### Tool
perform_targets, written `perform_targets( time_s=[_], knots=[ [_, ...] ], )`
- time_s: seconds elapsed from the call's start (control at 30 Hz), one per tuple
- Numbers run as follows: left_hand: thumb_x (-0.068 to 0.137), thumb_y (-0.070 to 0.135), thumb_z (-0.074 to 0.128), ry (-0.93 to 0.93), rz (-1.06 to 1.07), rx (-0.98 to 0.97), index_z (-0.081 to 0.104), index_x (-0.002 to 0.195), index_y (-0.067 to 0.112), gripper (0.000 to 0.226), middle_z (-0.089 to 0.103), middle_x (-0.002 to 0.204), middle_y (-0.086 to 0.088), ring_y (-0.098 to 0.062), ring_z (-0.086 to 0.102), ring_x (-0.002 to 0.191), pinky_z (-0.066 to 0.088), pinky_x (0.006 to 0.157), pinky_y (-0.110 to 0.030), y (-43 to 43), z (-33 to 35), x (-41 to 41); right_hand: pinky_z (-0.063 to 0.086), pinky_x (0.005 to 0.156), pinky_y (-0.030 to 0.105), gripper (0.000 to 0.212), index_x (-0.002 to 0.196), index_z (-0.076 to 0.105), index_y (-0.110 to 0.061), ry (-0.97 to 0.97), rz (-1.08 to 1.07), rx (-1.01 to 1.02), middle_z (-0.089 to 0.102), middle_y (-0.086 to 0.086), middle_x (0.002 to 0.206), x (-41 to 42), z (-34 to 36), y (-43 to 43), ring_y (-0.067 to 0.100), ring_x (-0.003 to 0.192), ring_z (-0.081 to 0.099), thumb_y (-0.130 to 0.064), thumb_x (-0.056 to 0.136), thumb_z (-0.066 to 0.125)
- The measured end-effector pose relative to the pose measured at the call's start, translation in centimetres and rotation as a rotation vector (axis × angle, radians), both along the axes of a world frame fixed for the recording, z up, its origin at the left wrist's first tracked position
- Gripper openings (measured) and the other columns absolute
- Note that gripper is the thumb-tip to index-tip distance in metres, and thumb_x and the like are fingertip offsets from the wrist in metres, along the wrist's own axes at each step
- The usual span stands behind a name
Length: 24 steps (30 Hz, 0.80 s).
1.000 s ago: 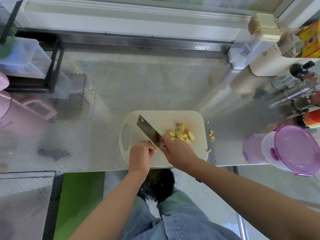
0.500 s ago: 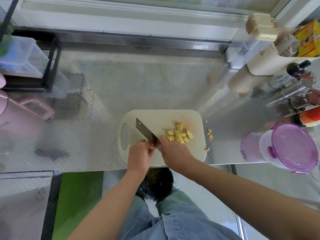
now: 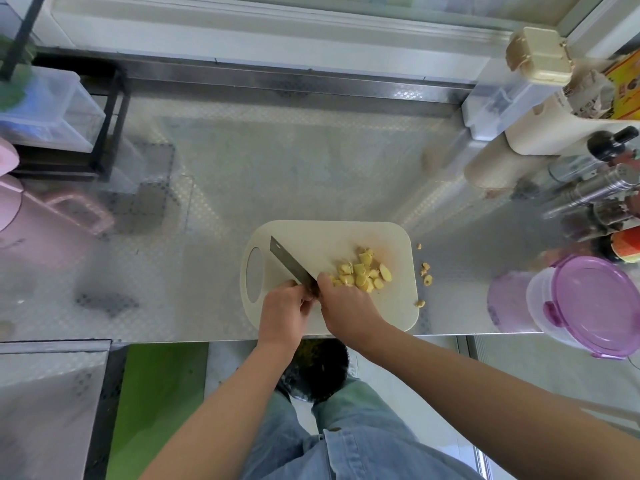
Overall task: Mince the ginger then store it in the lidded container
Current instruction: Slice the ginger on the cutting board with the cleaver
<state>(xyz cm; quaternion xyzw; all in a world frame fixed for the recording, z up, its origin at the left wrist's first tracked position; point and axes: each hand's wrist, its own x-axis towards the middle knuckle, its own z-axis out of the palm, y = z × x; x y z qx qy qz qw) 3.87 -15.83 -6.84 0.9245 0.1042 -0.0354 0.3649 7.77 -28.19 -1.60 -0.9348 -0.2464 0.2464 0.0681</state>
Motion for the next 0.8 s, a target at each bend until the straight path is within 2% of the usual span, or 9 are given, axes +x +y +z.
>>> perform_targets(
  time_s=[0.2,0.37,0.53,0.73,0.8],
  knots=[
    [0.075,0.005,0.076,0.002,0.009,-0.035,0.069,0.067,0.007,0.011,0.065,0.071,-0.008,-0.026,0.06,0.061,0.051,0.057,-0.041,0.1,-0.1,0.0,0.019,0.043,0.03,0.024,0.111,0.035,-0.009,0.008,0.021,0.002,0.032,-0.002,0.061,0.2,0.1,-0.3,0.025,0.055,0.039,0.0,0.089,0.041],
    [0.075,0.004,0.076,-0.001,-0.004,-0.042,0.07,0.067,0.008,0.011,0.065,0.071,-0.009,-0.026,0.061,0.06,0.052,0.057,-0.038,0.1,0.1,0.1,0.031,0.052,0.033,0.026,0.112,0.035,-0.009,0.003,0.028,-0.001,0.032,-0.003,0.061,0.1,-0.3,-0.3,0.027,0.059,0.044,0.001,0.089,0.04],
    [0.07,-0.001,0.076,-0.033,-0.005,-0.015,0.07,0.062,0.01,0.015,0.063,0.065,-0.009,-0.027,0.058,0.055,0.042,0.052,-0.028,0.0,1.0,0.2,0.033,0.052,0.034,0.023,0.113,0.037,-0.008,0.003,0.018,0.005,0.033,-0.003,0.061,0.1,-1.2,0.1,0.027,0.057,0.043,-0.001,0.091,0.039],
    [0.073,-0.004,0.073,-0.008,-0.014,-0.009,0.068,0.063,0.005,0.014,0.061,0.066,-0.009,-0.025,0.056,0.057,0.047,0.053,-0.039,0.1,0.5,0.0,0.035,0.052,0.034,0.011,0.105,0.035,-0.011,0.057,-0.093,0.071,0.047,0.002,0.07,1.2,-0.8,1.3,0.033,0.066,0.053,-0.013,0.097,0.041],
    [0.071,-0.004,0.074,-0.009,0.007,-0.023,0.067,0.061,0.006,0.016,0.059,0.065,-0.006,-0.022,0.054,0.055,0.046,0.052,-0.036,0.2,0.3,-0.1,0.035,0.053,0.033,0.012,0.105,0.034,-0.012,0.076,-0.187,0.098,0.051,0.006,0.074,1.6,-0.9,1.1,0.032,0.066,0.054,-0.019,0.099,0.042]
  ],
)
